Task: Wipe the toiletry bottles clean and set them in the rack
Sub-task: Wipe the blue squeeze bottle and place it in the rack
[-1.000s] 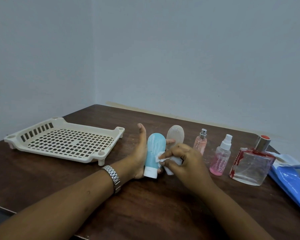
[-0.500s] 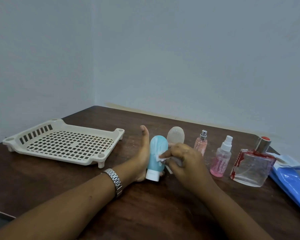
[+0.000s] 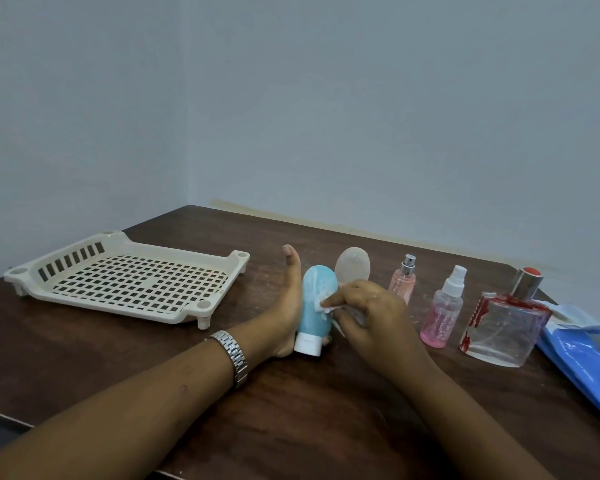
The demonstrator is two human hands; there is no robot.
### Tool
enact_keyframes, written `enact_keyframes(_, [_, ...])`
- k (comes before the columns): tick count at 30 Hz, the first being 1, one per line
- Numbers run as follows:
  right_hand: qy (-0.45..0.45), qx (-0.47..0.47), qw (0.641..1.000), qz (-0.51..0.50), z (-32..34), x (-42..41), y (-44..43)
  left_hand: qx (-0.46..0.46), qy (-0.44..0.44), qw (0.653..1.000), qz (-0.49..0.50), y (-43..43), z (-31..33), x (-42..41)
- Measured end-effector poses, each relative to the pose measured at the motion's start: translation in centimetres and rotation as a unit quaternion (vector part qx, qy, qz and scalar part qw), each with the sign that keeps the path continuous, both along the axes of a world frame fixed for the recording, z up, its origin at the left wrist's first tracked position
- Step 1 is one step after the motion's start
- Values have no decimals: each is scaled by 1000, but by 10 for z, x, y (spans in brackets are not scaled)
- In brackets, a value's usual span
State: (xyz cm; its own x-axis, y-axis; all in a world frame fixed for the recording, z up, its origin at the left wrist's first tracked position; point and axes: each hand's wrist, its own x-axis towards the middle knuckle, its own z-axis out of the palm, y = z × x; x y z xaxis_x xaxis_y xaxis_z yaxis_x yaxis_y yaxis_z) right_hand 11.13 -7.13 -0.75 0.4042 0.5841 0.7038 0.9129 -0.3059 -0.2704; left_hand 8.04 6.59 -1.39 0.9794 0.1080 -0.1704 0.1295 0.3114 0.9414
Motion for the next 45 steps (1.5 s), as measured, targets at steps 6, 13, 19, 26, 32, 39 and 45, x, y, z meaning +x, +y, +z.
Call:
enact_keyframes(6, [8, -58, 998, 33, -2, -8, 2, -16, -4, 999, -29, -1, 4, -3])
enact_keyframes(13, [49, -10, 999, -1, 3, 2, -4, 4, -9, 1000, -8, -1, 3, -3])
enact_keyframes(19, [13, -17, 1000, 15, -1, -8, 3, -20, -12, 999, -24, -1, 3, -4])
enact_keyframes(26, [52, 17, 998, -9, 1, 4, -3, -3, -6, 1000, -16, 0, 2, -2])
enact_keyframes(32, [28, 21, 999, -2, 0, 0, 0, 0, -8, 1000, -18, 0, 1, -3])
enact_keyframes(39, [40, 25, 999, -19, 3, 6, -2, 14, -4, 1000, -25, 1, 1, -1])
enact_keyframes(45, [22, 34, 999, -17, 1, 3, 0, 20, -5, 1000, -21, 0, -1, -1])
